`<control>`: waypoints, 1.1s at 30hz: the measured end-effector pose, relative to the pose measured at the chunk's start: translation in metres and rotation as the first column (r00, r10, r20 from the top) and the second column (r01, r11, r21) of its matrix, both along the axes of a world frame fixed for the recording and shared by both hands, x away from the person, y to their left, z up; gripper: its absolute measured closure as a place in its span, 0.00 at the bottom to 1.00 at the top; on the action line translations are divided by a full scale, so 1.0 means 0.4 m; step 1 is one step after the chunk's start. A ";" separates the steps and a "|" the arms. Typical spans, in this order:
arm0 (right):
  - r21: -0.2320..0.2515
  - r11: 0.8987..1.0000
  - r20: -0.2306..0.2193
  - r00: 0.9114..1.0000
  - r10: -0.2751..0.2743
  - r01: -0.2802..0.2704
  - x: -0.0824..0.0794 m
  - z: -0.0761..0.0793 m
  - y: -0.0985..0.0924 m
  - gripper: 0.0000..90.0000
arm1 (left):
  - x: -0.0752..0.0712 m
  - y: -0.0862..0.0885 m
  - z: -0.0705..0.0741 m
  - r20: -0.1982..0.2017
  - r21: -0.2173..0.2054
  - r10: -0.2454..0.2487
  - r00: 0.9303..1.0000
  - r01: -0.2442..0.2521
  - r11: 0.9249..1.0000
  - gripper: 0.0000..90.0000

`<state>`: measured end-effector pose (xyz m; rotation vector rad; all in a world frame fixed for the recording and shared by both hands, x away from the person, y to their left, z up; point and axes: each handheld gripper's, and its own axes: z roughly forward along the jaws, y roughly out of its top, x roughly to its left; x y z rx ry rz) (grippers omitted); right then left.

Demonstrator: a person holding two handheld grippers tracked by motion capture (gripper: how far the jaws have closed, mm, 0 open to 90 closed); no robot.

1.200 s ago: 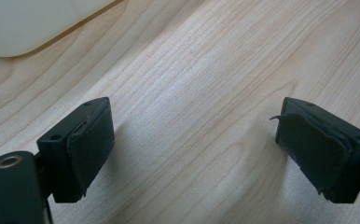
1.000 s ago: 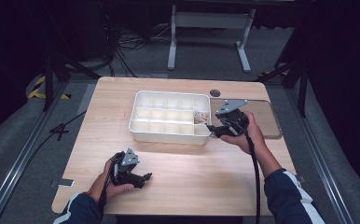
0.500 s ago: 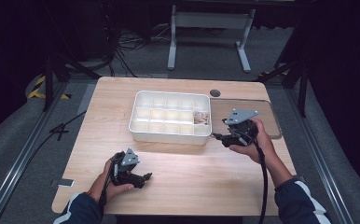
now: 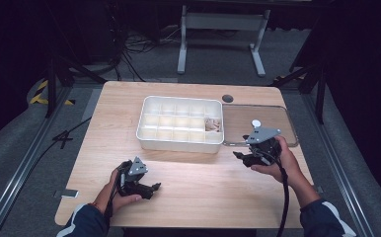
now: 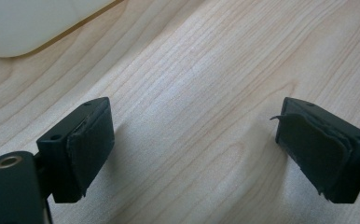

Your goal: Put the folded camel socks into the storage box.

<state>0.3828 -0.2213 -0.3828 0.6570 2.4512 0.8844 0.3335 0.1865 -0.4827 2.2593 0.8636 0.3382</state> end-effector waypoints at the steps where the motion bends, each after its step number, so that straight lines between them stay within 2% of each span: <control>1: 0.000 1.000 -0.001 1.000 0.002 -0.002 -0.003 -0.004 -0.004 0.39 | 0.000 0.000 0.000 0.000 0.000 0.000 1.000 0.000 1.000 0.13; 6: -0.016 1.000 -0.026 1.000 -0.005 0.005 -0.021 -0.031 -0.027 0.39 | 0.000 0.000 0.000 0.000 0.002 0.000 1.000 0.000 1.000 0.13; 9: -0.012 1.000 -0.016 1.000 0.000 0.000 -0.034 -0.047 -0.041 0.39 | -0.001 -0.001 0.000 -0.003 -0.004 0.003 1.000 -0.003 1.000 0.13; 28: -0.012 0.998 -0.055 0.997 -0.060 0.059 -0.075 -0.145 -0.145 0.38 | 0.000 0.000 0.000 0.000 0.000 0.000 1.000 0.000 1.000 0.13; 33: 0.016 0.997 -0.068 0.995 -0.078 0.079 -0.090 -0.165 -0.175 0.38 | 0.000 0.000 0.000 0.000 0.000 0.000 1.000 0.000 1.000 0.13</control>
